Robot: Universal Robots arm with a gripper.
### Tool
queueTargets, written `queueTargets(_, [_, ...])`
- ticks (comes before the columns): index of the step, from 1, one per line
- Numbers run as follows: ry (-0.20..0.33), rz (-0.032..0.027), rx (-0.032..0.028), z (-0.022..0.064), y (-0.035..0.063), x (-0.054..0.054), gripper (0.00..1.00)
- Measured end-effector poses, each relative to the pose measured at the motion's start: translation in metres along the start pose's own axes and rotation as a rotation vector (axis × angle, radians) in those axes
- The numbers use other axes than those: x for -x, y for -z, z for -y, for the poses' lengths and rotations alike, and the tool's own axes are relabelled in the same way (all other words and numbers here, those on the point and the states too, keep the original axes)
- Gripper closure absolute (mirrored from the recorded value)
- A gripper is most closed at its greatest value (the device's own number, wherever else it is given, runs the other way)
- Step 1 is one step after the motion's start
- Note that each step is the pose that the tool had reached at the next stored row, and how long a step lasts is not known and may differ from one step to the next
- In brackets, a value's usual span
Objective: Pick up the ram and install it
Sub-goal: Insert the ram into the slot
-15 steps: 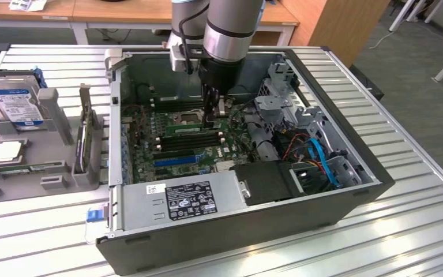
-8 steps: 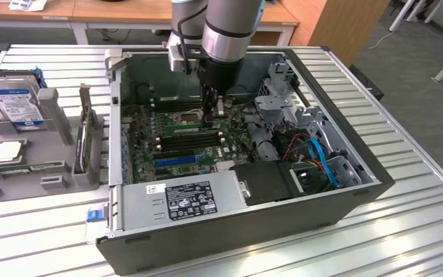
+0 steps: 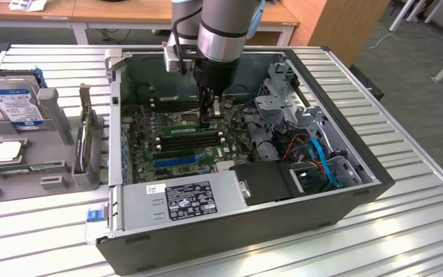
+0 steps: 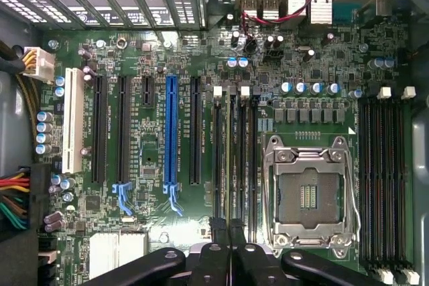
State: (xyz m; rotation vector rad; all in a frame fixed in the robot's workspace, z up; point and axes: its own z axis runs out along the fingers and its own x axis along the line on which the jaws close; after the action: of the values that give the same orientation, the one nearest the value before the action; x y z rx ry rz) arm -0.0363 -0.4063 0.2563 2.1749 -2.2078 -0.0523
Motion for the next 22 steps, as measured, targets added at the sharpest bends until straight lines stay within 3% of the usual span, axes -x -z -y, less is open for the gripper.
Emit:
queueTargets(12, [0.0, 0.0004, -0.0015, 0.0005, -0.0115, 0.0, 0.88])
queueTargets(22, [0.0, 0.0005, -0.0016, 0.0006, -0.012, -0.001, 0.88])
